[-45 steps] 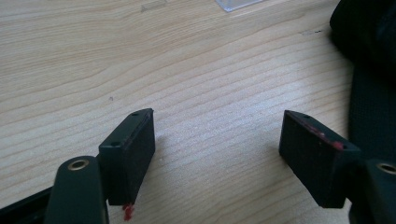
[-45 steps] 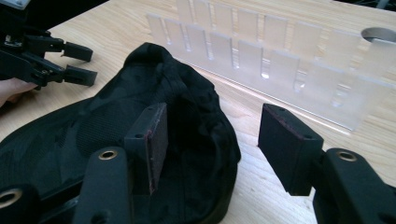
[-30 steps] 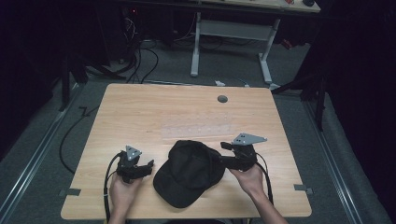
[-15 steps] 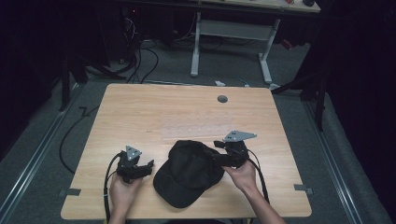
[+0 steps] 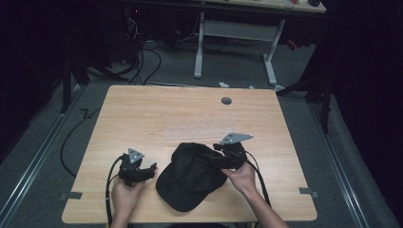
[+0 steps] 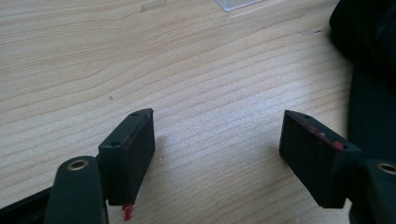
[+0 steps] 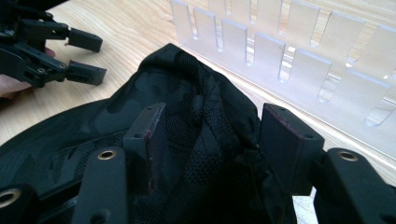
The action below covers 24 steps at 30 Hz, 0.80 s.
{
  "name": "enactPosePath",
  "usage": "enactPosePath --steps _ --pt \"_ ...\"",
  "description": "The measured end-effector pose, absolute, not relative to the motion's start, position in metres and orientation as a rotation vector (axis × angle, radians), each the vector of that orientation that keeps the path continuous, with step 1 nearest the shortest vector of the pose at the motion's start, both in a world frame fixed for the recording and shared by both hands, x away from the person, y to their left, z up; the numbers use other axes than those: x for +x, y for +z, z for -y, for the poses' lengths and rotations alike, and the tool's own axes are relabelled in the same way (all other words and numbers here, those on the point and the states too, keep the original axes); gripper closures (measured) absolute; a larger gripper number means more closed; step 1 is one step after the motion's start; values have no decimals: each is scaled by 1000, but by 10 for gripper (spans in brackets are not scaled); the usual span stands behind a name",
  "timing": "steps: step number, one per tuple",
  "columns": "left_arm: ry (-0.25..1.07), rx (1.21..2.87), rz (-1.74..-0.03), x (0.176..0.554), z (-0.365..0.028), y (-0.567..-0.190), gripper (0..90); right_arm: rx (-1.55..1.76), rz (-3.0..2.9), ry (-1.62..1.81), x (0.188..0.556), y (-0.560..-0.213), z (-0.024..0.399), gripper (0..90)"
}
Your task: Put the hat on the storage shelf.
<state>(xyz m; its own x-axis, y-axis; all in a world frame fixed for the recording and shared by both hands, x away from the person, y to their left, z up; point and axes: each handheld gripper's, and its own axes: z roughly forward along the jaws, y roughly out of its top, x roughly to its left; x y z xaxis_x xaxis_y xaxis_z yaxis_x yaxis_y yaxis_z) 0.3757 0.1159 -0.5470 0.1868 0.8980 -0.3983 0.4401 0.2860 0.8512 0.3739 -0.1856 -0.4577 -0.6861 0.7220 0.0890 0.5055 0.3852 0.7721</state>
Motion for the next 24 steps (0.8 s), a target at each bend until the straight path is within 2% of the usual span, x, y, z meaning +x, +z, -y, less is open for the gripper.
enactPosePath --steps 5,12,24 --pt "513 1331 -1431 376 -116 -547 269 1091 -2397 1167 376 -461 182 432" --pt "513 1330 -1431 376 -116 -547 268 1090 -2409 1115 379 -467 179 491" --pt "513 1331 -1431 376 -116 -547 268 1089 -2436 1091 383 -473 176 676"
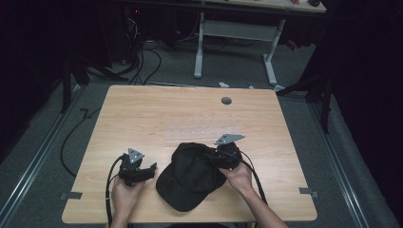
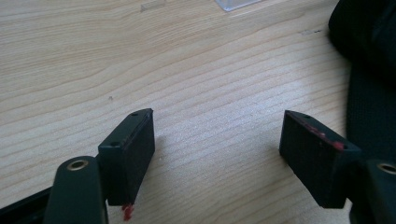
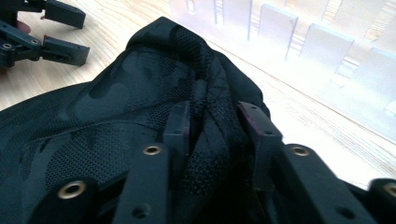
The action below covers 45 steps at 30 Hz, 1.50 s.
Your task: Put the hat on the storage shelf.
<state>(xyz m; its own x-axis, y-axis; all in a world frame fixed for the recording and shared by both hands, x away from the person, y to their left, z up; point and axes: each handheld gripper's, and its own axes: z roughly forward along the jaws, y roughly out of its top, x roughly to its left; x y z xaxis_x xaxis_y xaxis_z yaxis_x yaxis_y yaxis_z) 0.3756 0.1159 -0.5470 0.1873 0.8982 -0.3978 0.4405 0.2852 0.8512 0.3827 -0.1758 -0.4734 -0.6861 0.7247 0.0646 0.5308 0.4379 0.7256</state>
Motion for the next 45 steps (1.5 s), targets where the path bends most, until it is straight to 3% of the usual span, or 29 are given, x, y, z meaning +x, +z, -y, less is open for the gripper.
enactPosePath --steps 12,45 --pt "513 1331 -1431 376 -116 -547 268 1055 -2456 1103 381 -473 175 795" --pt "507 1331 -1427 375 -116 -547 281 1003 -2402 1315 371 -450 199 807"
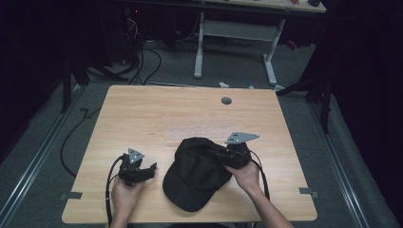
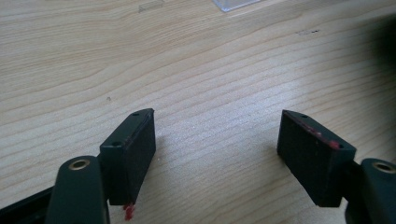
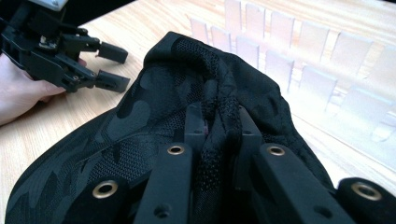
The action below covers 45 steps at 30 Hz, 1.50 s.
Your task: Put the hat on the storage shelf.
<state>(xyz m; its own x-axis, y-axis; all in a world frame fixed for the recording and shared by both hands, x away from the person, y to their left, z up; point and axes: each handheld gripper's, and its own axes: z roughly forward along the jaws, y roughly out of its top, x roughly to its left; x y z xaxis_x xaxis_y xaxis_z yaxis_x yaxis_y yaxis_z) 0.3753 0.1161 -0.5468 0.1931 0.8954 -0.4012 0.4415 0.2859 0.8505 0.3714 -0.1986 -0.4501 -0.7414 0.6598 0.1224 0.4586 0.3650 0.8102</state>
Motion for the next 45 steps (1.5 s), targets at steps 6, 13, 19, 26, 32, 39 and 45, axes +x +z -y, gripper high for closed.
enactPosePath --steps 6,13,19,26,32,39,45 --pt "500 1338 -1424 375 -116 -547 260 987 -2379 1330 371 -443 209 808" --pt "433 1326 -1432 376 -119 -544 225 948 -2362 1345 369 -433 217 809" --pt "309 1299 -1445 376 -122 -538 225 930 -2358 1358 368 -430 223 809" --pt "157 1299 -1370 366 -113 -524 210 884 -2356 1349 366 -423 229 809" --pt "-47 1345 -1288 359 -100 -501 166 866 -2358 1366 367 -421 229 808" --pt "-159 1376 -1202 354 -86 -482 157 837 -2361 1376 366 -420 229 808" --pt "-210 1414 -1184 357 -74 -477 156 804 -2354 1400 364 -418 230 808"
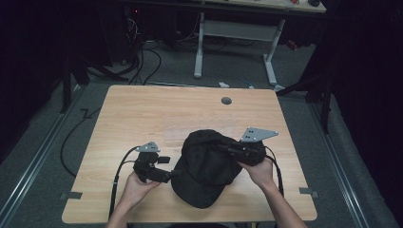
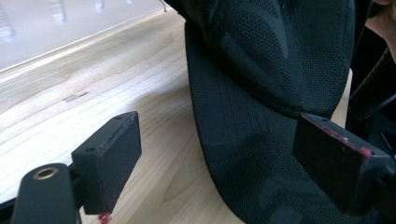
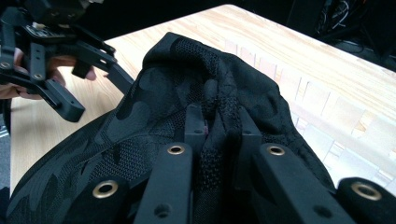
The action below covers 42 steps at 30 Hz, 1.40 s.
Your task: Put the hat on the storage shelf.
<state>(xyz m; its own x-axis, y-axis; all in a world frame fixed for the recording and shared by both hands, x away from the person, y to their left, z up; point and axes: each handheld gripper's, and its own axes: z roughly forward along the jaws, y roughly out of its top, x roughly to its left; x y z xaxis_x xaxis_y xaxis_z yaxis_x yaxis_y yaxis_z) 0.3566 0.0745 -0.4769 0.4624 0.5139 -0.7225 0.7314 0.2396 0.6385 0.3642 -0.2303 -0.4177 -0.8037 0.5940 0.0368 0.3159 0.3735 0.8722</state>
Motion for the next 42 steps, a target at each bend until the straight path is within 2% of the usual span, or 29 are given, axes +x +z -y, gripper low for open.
enactPosePath --steps 17,21,22,23,25,32,42 --pt "-341 1533 -1118 360 -54 -472 172 670 -2356 1446 360 -406 229 808" --pt "-379 1536 -1090 357 -53 -472 262 658 -2342 1474 361 -406 228 807" --pt "-380 1542 -1080 356 -53 -472 262 658 -2342 1474 361 -406 228 807" --pt "-380 1541 -1071 355 -53 -472 312 658 -2341 1473 362 -407 227 808" --pt "-378 1550 -1067 354 -52 -472 321 657 -2338 1475 363 -407 227 808" --pt "-392 1564 -1035 349 -53 -470 470 666 -2300 1498 366 -405 228 807" --pt "-427 1559 -1005 347 -54 -468 513 603 -2283 1530 364 -397 220 808"
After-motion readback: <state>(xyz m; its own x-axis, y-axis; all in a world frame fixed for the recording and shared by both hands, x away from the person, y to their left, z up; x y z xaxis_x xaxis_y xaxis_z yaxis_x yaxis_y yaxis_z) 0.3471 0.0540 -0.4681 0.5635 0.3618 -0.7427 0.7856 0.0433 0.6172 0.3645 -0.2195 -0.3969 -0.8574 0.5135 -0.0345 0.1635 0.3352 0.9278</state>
